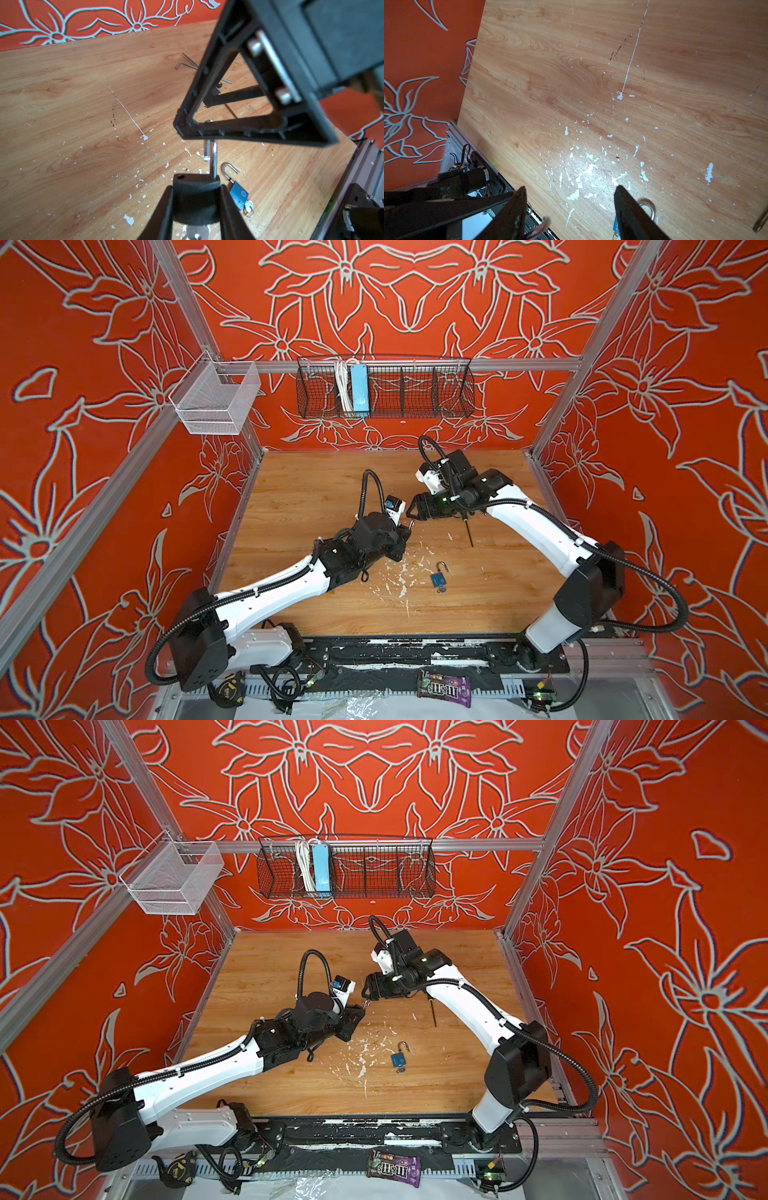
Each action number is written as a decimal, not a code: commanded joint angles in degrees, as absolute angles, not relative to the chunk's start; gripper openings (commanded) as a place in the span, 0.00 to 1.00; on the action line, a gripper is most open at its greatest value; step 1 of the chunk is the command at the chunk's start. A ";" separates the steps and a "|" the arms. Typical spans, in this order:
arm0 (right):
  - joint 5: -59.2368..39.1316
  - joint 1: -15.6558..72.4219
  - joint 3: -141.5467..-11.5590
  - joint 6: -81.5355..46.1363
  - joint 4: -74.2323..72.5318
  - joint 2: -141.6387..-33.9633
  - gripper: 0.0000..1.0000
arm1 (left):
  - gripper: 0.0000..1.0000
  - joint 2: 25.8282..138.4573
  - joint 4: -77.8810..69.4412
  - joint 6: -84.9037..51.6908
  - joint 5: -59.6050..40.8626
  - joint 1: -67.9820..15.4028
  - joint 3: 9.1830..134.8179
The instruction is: Unlock with the key
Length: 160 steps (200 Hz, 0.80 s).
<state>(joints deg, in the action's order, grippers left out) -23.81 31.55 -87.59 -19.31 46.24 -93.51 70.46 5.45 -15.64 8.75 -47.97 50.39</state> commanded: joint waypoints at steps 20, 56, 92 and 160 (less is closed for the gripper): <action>-24.10 30.78 -88.47 -15.57 50.55 -93.52 0.68 | 0.00 67.80 3.17 -14.94 10.18 -47.72 49.28; -26.10 30.30 -87.00 -14.85 50.86 -92.07 0.68 | 0.00 67.43 1.80 -15.19 10.20 -47.72 48.36; -30.38 30.15 -84.39 -15.13 48.33 -89.87 0.68 | 0.00 68.00 1.22 -15.07 10.17 -47.75 48.51; -27.35 28.33 -81.45 -16.21 47.89 -86.46 0.68 | 0.00 68.53 2.03 -16.12 11.43 -47.72 48.70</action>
